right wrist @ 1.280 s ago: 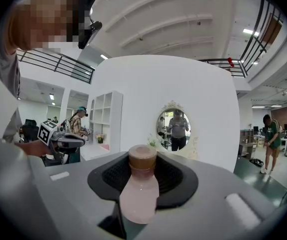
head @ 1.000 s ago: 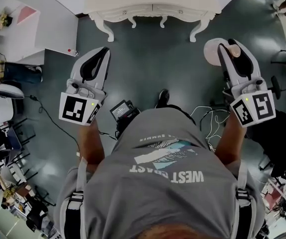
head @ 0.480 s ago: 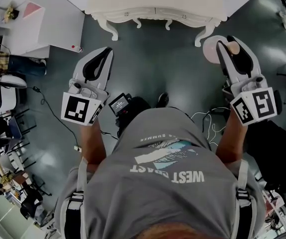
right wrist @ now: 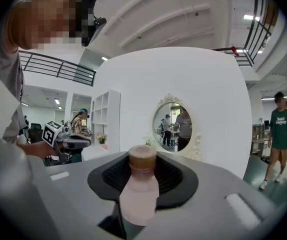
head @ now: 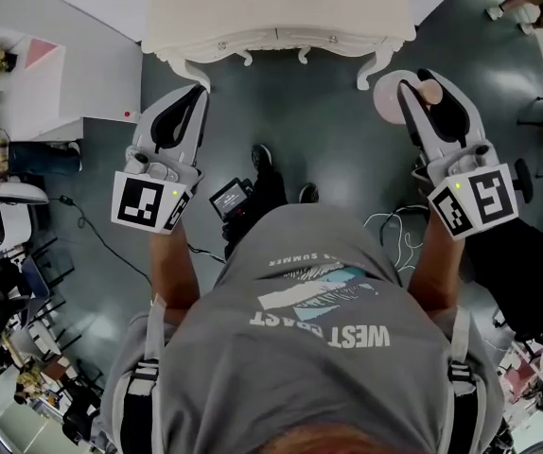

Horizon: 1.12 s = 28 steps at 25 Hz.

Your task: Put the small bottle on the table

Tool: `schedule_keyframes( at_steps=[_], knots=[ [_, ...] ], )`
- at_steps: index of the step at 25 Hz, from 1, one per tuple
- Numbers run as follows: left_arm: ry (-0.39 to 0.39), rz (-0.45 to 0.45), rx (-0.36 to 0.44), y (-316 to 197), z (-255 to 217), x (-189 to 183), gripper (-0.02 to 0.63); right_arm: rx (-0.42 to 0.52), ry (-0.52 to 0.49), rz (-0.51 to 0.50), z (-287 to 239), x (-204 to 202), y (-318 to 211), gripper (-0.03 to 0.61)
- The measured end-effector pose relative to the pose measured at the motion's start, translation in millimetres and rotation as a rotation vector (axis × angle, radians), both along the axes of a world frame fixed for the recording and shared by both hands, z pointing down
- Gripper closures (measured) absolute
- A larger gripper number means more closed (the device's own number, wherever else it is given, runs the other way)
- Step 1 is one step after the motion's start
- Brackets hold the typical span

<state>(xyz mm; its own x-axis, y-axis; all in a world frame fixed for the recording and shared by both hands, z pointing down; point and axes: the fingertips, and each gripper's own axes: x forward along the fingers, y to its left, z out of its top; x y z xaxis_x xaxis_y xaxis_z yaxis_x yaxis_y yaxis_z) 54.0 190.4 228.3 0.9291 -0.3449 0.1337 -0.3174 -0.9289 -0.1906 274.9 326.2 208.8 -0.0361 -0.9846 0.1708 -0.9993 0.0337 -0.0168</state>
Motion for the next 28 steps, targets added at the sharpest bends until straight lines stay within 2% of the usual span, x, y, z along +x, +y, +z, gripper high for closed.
schedule_keyframes(
  at_steps=[4, 11, 18, 23, 25, 28],
  knots=[
    [0.017, 0.041, -0.008, -38.1, -2.9, 14.9, 0.611, -0.017, 0.008, 0.035, -2.1, 2.4, -26.2, 0.443],
    [0.027, 0.085, -0.01, -117.0, 3.8, 9.9, 0.611, -0.025, 0.011, 0.073, 2.3, -13.8, -92.5, 0.443],
    [0.026, 0.116, -0.024, -187.6, 10.3, 17.8, 0.611, -0.03, 0.022, 0.111, 1.9, -12.2, -152.9, 0.443],
    [0.048, 0.138, -0.036, -271.6, 1.2, 7.2, 0.611, -0.054, 0.04, 0.119, -11.0, -27.4, -240.0, 0.443],
    [0.055, 0.138, -0.035, -285.1, 2.9, 5.0, 0.611, -0.05, 0.045, 0.119, -10.5, -29.5, -254.7, 0.443],
    [0.057, 0.128, -0.025, -279.4, 9.4, 5.1, 0.611, -0.039, 0.044, 0.112, -5.2, -27.9, -250.8, 0.443]
  ],
)
